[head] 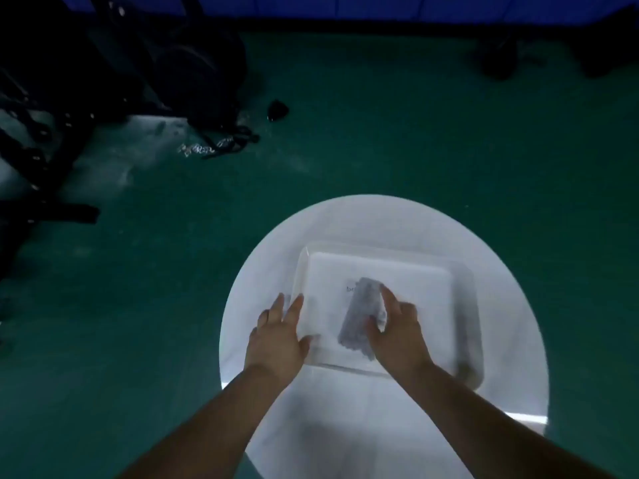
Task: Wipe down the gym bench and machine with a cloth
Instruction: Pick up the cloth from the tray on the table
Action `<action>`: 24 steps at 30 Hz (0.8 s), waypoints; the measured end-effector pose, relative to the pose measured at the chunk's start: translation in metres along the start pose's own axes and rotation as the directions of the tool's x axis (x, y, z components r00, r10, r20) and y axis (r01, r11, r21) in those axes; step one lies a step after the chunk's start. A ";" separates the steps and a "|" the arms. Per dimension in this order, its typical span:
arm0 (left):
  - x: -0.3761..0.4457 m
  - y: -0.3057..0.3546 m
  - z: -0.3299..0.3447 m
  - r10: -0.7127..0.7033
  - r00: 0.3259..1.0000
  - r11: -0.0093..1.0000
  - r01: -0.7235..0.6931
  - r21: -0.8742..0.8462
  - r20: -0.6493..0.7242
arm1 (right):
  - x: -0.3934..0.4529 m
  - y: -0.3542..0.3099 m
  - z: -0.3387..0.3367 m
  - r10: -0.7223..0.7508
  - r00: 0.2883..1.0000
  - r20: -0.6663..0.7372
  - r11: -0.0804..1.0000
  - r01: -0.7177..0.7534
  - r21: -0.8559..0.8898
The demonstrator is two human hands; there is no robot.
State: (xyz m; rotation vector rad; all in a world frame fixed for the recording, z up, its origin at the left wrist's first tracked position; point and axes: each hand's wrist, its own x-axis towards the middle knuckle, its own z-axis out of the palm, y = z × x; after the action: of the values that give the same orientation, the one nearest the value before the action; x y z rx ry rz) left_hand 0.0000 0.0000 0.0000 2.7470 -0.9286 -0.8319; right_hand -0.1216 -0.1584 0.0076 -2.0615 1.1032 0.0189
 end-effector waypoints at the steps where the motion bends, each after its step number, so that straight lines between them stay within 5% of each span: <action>1: 0.006 0.000 0.005 -0.002 1.000 1.000 0.002 -0.006 0.004 | 0.008 -0.002 0.007 0.016 1.000 0.000 1.000 -0.016 -0.019; 6: 0.020 -0.006 0.035 -0.013 0.997 1.000 0.014 0.010 -0.074 | 0.031 -0.007 0.041 0.108 0.994 0.011 0.985 -0.106 -0.137; 13: 0.022 -0.006 0.037 -0.001 0.992 0.999 0.005 0.035 -0.122 | 0.047 -0.002 0.047 0.068 0.995 0.076 0.974 -0.050 -0.222; 24: -0.039 -0.014 -0.007 -0.036 0.999 0.996 0.034 0.079 0.026 | 0.007 -0.007 -0.012 0.015 0.947 0.321 1.000 -0.010 -0.017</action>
State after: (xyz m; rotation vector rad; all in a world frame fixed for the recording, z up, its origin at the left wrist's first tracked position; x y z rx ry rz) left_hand -0.0146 0.0346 0.0202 2.8334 -0.9412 -0.8594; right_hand -0.1166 -0.1686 0.0179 -1.9764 0.9143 0.3589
